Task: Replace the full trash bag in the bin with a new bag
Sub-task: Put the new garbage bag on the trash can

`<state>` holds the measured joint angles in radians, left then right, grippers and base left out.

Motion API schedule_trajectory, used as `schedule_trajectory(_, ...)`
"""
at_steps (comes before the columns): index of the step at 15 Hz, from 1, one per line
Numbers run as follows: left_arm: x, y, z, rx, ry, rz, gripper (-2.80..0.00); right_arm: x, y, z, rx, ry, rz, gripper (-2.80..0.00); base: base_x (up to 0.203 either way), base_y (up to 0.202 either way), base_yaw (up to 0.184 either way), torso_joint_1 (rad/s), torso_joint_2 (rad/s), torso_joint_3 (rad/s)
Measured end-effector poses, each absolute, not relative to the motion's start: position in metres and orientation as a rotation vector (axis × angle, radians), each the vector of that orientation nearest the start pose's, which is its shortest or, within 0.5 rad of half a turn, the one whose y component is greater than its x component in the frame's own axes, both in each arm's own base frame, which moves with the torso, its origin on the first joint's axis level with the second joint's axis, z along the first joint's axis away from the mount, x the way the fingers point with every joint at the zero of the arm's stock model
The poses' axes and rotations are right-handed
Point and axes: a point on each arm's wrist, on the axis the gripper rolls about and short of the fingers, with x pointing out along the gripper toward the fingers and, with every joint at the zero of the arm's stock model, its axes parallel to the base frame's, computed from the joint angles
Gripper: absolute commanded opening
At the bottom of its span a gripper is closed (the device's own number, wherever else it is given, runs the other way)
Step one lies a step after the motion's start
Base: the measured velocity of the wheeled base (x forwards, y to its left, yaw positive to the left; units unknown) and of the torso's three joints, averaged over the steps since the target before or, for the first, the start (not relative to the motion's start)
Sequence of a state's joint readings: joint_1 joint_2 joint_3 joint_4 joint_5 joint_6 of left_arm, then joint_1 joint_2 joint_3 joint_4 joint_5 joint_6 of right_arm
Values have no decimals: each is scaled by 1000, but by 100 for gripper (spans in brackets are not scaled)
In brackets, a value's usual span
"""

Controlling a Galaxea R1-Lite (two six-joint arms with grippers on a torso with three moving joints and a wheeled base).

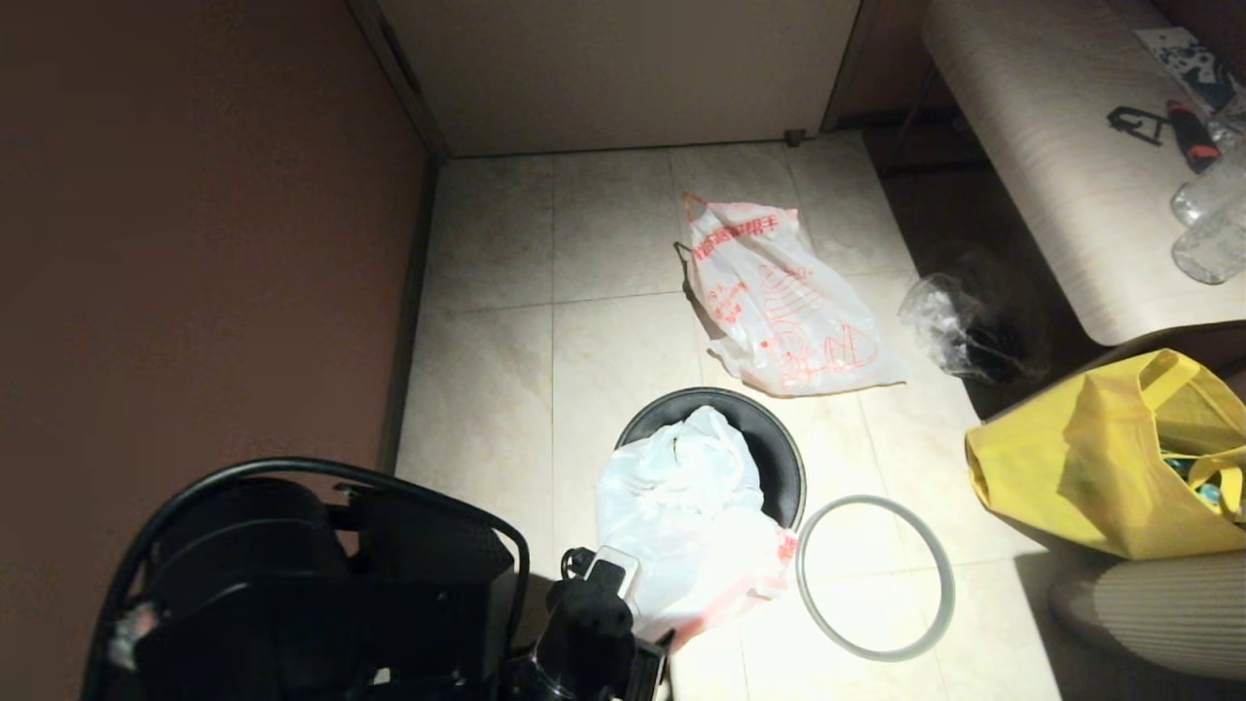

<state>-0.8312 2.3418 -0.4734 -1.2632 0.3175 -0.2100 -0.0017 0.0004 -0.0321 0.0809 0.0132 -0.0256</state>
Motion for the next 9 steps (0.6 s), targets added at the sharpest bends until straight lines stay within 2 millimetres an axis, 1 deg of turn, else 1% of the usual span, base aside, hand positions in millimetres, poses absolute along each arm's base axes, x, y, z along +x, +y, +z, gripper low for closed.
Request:
schedule_trajectory(2, 222, -228, -37, 84, 512, -498, 0, -25, 0, 76, -25, 49, 13, -280, 0, 0, 0, 0, 0, 0)
schedule_trajectory(4, 230, -228, -44, 77, 504, -493, 0, -25, 0, 76, -25, 49, 13, -280, 0, 0, 0, 0, 0, 0)
schedule_trajectory(6, 242, -231, -50, 88, 477, -486, 0, -25, 0, 76, -25, 49, 13, -280, 0, 0, 0, 0, 0, 0)
schedule_trajectory(7, 247, -232, -52, 99, 465, -482, -280, -25, 0, 76, -25, 49, 13, -280, 0, 0, 0, 0, 0, 0)
schedule_trajectory(9, 252, -233, -55, 101, 458, -476, -280, -25, 0, 76, -25, 49, 13, -280, 0, 0, 0, 0, 0, 0)
